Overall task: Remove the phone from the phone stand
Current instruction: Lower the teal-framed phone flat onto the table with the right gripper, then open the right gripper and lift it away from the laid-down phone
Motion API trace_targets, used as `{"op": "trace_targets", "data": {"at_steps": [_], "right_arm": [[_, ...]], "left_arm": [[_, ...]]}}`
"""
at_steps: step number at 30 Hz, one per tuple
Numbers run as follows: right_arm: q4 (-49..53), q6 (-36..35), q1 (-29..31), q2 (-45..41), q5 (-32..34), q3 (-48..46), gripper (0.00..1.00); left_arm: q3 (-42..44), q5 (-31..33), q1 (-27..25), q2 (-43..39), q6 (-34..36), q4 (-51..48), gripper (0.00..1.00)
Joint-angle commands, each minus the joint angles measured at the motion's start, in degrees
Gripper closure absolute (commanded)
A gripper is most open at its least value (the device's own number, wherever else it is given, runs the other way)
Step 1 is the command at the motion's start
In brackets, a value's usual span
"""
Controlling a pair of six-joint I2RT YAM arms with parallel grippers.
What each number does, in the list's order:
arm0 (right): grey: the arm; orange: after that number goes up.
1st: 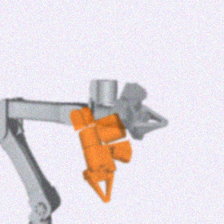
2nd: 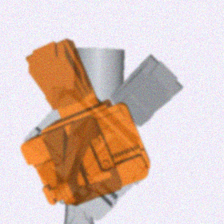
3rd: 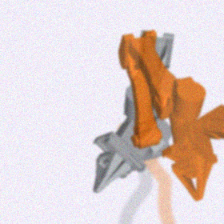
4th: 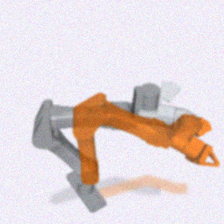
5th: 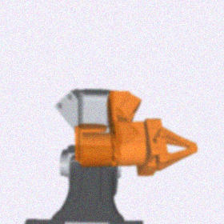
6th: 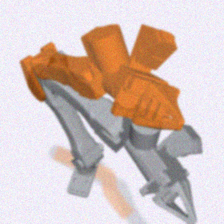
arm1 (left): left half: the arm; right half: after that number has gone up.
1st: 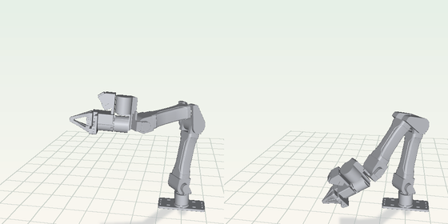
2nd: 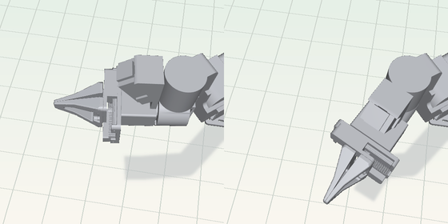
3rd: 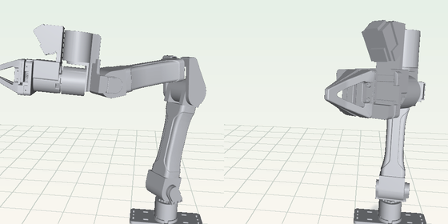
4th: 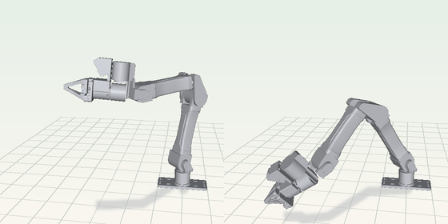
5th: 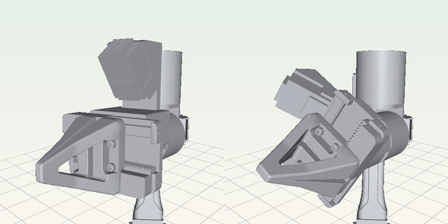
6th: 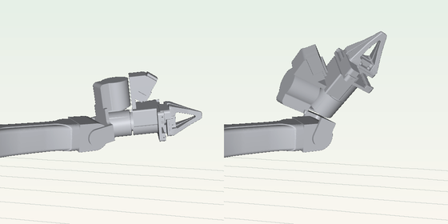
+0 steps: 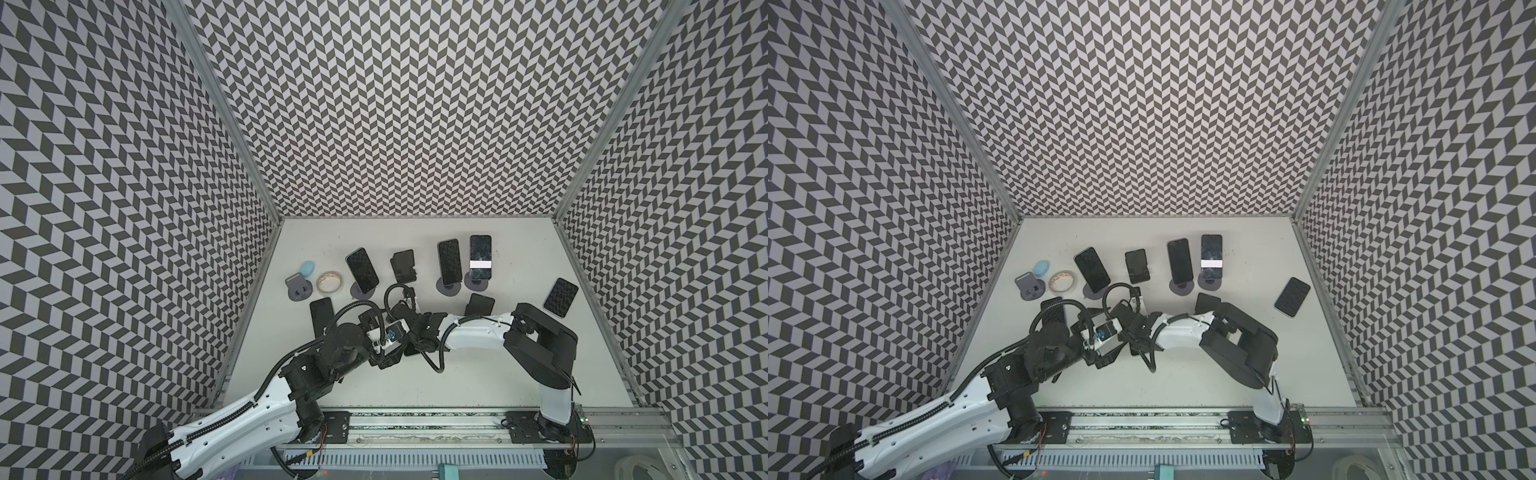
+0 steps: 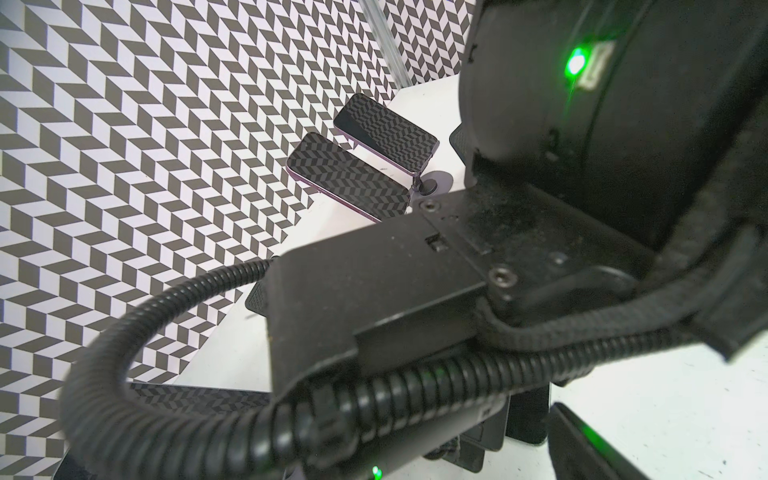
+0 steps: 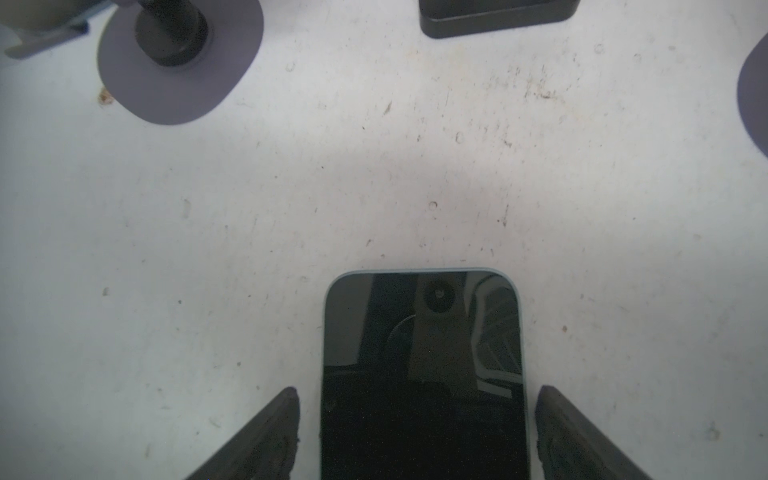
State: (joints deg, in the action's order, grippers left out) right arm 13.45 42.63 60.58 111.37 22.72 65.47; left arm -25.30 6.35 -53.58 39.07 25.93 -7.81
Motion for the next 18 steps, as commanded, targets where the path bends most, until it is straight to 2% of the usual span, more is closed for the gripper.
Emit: {"op": "trace_targets", "data": {"at_steps": [1,5,18], "right_arm": [[3.34,1.84,0.20,-0.23,-1.92,-1.01,0.11],[3.02,2.17,0.24,-1.83,-1.74,-1.04,0.03],[7.09,3.46,0.21,-9.30,2.43,0.08,0.00]], "left_arm": [[0.04,-0.10,0.32,-0.02,0.92,0.18,0.04],[-0.09,-0.19,0.41,-0.20,0.74,0.22,0.04],[-0.76,0.39,0.58,-0.82,0.70,0.63,0.05]]}}
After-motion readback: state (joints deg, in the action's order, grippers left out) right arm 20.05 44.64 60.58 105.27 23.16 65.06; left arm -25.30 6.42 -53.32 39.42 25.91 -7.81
